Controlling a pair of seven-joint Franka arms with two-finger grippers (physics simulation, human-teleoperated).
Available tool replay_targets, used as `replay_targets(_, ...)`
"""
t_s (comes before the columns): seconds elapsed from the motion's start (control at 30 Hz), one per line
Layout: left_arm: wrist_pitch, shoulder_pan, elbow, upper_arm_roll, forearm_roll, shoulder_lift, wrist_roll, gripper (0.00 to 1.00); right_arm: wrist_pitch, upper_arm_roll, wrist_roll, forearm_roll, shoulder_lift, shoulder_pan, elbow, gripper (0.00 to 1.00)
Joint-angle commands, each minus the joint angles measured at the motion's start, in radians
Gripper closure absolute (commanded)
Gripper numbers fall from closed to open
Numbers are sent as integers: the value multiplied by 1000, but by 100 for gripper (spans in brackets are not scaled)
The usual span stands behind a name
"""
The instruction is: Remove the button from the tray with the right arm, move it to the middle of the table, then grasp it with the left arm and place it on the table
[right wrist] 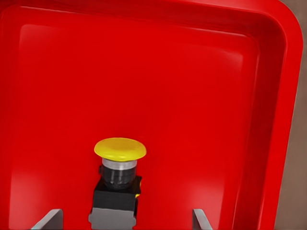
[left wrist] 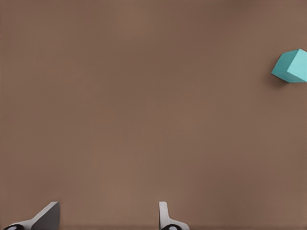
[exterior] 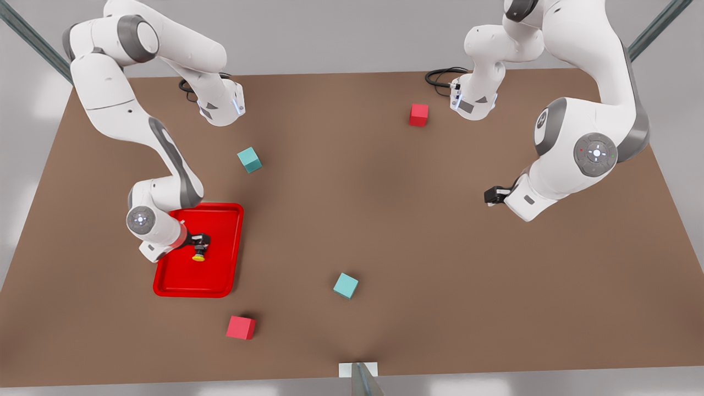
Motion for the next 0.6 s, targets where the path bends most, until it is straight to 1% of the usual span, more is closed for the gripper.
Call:
replay_targets(0.0, 1, 0, -1, 0, 0, 0, -25, 0, 23, 0, -4, -16, 4, 0, -2, 0)
replay_targets(0.23, 10, -9, 10, 0, 0, 19, -25, 0, 65, 5, -1, -16, 9, 1, -64, 0)
replay_targets(0.57, 43, -18, 10, 0, 2, 46, -24, 0, 62, 11, -1, -16, 18, -2, -62, 0)
